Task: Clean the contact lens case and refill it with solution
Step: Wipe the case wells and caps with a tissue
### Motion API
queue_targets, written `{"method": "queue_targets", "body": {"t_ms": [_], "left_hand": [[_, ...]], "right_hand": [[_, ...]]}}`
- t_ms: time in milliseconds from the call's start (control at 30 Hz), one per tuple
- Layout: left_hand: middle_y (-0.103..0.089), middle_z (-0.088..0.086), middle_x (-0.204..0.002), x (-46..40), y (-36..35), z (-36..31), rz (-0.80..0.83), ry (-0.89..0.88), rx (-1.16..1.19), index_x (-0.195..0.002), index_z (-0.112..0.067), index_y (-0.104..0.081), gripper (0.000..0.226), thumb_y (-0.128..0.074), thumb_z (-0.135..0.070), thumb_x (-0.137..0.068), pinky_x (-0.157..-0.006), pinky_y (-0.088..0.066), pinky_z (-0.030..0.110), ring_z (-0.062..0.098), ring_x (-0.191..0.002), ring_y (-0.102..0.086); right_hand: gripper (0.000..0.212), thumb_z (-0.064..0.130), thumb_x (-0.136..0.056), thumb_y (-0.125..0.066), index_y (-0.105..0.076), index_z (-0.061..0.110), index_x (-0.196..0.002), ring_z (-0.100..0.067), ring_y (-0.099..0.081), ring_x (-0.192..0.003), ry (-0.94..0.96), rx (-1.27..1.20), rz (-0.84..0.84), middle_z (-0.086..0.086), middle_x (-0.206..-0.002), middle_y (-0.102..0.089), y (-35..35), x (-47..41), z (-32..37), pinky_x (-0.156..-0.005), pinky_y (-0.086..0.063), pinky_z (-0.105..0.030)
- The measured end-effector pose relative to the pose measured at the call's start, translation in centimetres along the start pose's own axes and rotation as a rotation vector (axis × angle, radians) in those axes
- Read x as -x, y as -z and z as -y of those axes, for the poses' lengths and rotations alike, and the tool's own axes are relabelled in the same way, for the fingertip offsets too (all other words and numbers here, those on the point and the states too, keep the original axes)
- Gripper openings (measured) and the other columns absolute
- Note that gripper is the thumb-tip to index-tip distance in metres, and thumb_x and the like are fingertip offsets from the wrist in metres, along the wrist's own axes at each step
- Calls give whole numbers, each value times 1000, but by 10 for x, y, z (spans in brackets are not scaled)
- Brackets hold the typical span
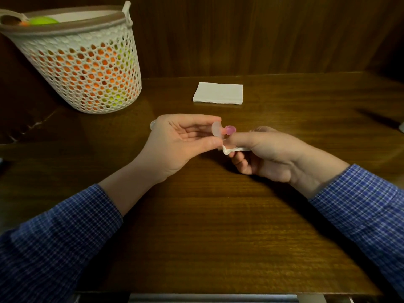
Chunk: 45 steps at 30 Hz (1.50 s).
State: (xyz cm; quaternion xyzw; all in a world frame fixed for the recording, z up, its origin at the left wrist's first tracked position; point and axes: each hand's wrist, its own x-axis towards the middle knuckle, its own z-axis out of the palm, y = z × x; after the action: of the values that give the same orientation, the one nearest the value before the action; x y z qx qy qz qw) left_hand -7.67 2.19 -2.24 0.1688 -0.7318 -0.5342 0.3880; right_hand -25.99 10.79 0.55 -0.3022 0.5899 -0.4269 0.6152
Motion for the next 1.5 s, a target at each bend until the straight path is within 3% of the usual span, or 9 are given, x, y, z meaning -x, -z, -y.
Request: {"method": "queue_targets", "body": {"t_ms": [100,200,333,567,800,1000,1167,1333,1500], "left_hand": [[-80,9,-109,-5,6,-2,-18,201,211,-108,-19,-82,30,-82,-23,-78,-90,-60,30,23,-109,-75],[-79,9,-109,-8,11,-1,19,436,388,-109,-16,-82,26,-74,-21,-85,-85,-59,28,21,-108,-74],[-79,5,-103,-8,9,-2,134,502,428,-107,-19,-83,27,-74,-27,-83,-79,-60,26,13,-90,-75],[-76,7,-93,-7,6,0,212,521,356,-111,-16,-82,29,-66,-27,-89,-76,-59,25,11,-79,-70],[-70,9,-77,-5,1,3,198,461,186,-111,-1,-78,37,-69,-28,-88,-75,-58,25,13,-74,-67],[-72,3,-75,3,3,-4,259,342,-77,-92,-6,-82,26,-62,-21,-99,-125,-31,46,5,-89,-72],[-70,-5,-75,6,0,-7,186,199,-183,-91,-12,-81,27,-58,-13,-104,-120,-38,42,4,-85,-67],[-72,-9,-80,7,-1,-5,131,58,-305,-120,-4,-76,23,-62,-9,-102,-109,-48,38,12,-88,-67],[-77,-3,-89,3,-1,-3,148,57,-296,-123,-11,-75,25,-61,-16,-103,-111,-49,33,14,-98,-72]], "right_hand": [[3,12,-86,-77,-77,10,-85,-5,-55,-53,102,-26,29,0,-63,-65,11,3,4,-47,-46,-17],[3,16,-88,-77,-80,14,-88,-11,-65,-67,428,138,-80,-7,-82,-76,19,3,2,-55,-52,-20],[4,19,-87,-79,-81,23,-85,-12,-70,-78,707,312,-155,0,-87,-78,20,2,-3,-64,-58,-26],[11,22,-82,-84,-76,16,-87,-17,-72,-76,786,429,-149,0,-84,-78,15,-1,-10,-63,-58,-23],[16,23,-78,-87,-77,13,-86,-23,-74,-83,690,512,-202,-2,-88,-78,14,0,-12,-70,-64,-44],[13,23,-75,-88,-78,17,-80,-18,-74,-95,634,516,-248,0,-86,-78,6,0,-19,-79,-63,-44],[7,6,-81,-82,-76,4,-78,-14,-68,-62,516,256,-201,-6,-73,-75,-3,-1,-19,-53,-57,-26],[5,6,-81,-81,-80,7,-76,-10,-56,-52,239,-9,-91,-4,-70,-68,-6,0,-15,-47,-48,-23],[14,8,-86,-77,-79,11,-72,-8,-60,-58,423,117,-94,-6,-69,-72,-2,1,-17,-52,-49,-22]]}}
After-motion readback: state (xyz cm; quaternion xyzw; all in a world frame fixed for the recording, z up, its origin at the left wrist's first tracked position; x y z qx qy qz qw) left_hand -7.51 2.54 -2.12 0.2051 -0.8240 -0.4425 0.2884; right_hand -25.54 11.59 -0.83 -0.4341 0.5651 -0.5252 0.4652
